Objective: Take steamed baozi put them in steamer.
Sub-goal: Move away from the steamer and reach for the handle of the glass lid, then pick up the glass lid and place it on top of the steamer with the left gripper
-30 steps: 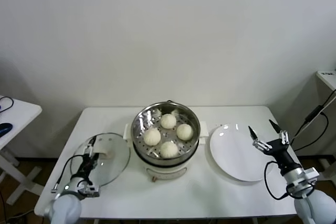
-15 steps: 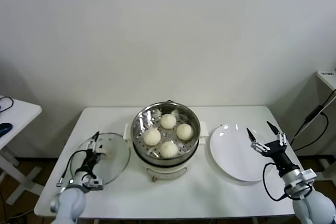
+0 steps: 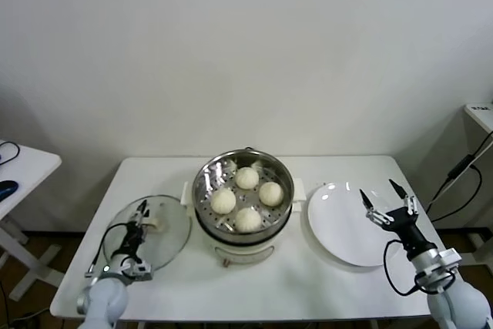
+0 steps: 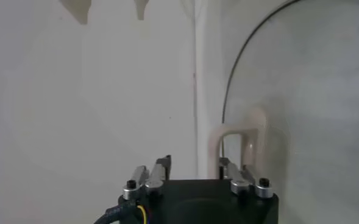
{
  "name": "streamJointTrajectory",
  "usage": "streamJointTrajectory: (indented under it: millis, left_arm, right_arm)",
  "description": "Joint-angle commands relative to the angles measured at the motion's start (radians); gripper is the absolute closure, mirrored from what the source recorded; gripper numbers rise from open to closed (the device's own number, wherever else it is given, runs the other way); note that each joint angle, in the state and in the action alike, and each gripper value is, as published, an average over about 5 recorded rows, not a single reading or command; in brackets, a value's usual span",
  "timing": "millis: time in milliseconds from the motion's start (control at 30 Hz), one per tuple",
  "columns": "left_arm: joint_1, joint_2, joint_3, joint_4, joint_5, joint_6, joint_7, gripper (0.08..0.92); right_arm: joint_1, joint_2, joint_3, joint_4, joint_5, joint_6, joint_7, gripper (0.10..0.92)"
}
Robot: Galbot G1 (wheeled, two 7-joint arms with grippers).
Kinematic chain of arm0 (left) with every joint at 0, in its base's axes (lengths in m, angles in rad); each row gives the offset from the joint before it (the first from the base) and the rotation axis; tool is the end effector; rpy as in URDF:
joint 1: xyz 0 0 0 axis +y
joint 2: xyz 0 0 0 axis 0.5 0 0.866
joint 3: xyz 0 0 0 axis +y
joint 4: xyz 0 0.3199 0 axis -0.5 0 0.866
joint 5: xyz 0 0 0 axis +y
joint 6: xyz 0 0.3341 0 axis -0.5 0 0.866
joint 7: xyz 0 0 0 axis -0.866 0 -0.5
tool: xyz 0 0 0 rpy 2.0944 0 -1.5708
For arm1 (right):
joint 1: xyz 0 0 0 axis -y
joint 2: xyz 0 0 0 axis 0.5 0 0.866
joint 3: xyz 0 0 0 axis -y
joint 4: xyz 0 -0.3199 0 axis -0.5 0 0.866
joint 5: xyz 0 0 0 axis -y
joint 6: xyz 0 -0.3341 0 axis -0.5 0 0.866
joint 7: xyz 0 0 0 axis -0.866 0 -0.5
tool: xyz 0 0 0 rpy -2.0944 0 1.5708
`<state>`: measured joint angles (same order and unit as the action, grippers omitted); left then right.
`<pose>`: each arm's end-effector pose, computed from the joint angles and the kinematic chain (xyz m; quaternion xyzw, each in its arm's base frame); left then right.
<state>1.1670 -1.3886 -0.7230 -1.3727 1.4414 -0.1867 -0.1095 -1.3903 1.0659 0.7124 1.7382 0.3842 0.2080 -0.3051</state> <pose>0.2748 0.1337 -0.4033 -0.0487 -0.6965 -0.7119 0.0759 0.2370 -0.1819 -0.2985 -0.1228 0.9881 -0.0849 0.0360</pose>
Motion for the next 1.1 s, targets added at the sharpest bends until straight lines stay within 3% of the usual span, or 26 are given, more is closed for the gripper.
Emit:
streamJointTrajectory:
  millis: [33,367,700,1100]
  left_arm:
    - [0.003,0.000,-0.001,0.006,-0.016,-0.001,-0.006,0.563]
    - [0.031,0.007,-0.005,-0.060,-0.039,0.026,-0.003,0.827]
    - [0.158,0.029,0.002,-0.344,-0.080,0.272,-0.005,0.841]
    - [0.242,0.103,0.108,-0.659,-0.092,0.617,0.107,0.841]
  right_arm:
    - [0.002,0.001,0.001,-0.002,-0.002,0.000,-0.002,0.203]
    - [0.018,0.001,-0.008,-0.010,-0.006,0.001,-0.003,0.203]
    - [0.039,-0.011,-0.026,-0.027,-0.006,0.000,-0.003,0.203]
    - [0.109,-0.014,-0.076,-0.094,-0.011,0.009,-0.004,0.203]
